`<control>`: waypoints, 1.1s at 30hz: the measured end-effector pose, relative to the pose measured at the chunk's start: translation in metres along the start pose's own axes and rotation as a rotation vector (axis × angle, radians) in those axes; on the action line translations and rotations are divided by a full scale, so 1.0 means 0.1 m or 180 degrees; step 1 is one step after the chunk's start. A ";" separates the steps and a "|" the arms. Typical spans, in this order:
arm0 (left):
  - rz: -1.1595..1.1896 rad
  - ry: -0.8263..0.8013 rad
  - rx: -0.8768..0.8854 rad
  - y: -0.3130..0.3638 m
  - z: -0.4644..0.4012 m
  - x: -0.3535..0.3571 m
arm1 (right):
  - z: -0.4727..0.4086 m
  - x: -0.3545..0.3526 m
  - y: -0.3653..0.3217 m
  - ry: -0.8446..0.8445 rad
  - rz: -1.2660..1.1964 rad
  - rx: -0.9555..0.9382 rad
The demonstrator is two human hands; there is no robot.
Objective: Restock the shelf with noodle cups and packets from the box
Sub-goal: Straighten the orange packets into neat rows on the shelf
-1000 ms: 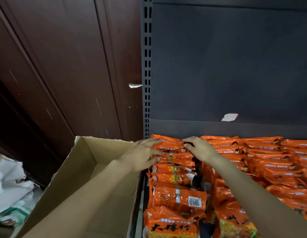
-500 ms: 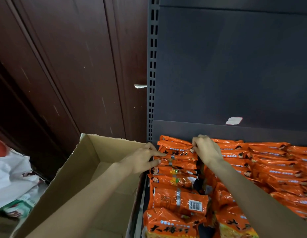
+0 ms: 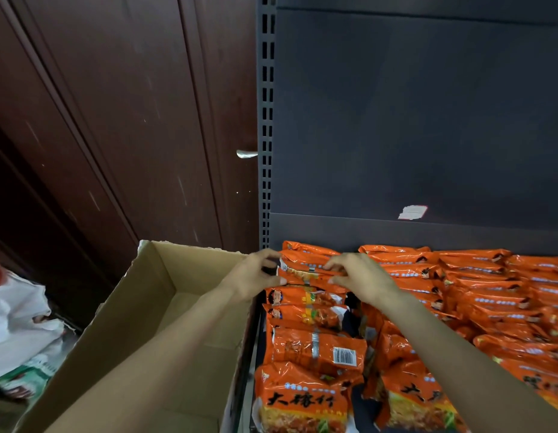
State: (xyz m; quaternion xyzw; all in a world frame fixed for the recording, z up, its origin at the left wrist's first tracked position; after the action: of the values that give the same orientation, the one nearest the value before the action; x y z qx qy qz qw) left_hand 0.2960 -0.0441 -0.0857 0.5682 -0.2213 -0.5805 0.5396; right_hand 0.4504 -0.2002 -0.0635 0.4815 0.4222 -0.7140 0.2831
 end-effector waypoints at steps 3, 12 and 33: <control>-0.0153 0.0046 0.0040 0.00 0.03 0.00 | 0.01 -0.04 0.06 0.0315 0.0043 0.0269; -0.0833 0.0111 0.0113 0.03 0.11 -0.01 | 0.05 -0.09 0.18 0.0864 -0.0419 0.0466; -0.0893 0.0337 0.0000 0.07 0.09 0.08 | 0.16 -0.22 -0.07 0.0822 -0.1200 0.0185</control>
State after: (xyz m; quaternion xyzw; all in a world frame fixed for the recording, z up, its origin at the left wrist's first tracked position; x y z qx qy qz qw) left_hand 0.2922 -0.0563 -0.0803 0.6233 -0.1110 -0.6195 0.4642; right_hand 0.4464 -0.2108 -0.0378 0.4894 0.5167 -0.6985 0.0743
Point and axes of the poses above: each hand's wrist, its own z-axis away from the middle knuckle, its own x-axis out of the palm, y = z × x, the point moved 2 cm from there along -z, towards the middle knuckle, and after that the axes turned 6 degrees about -y, right-handed, at the moved point
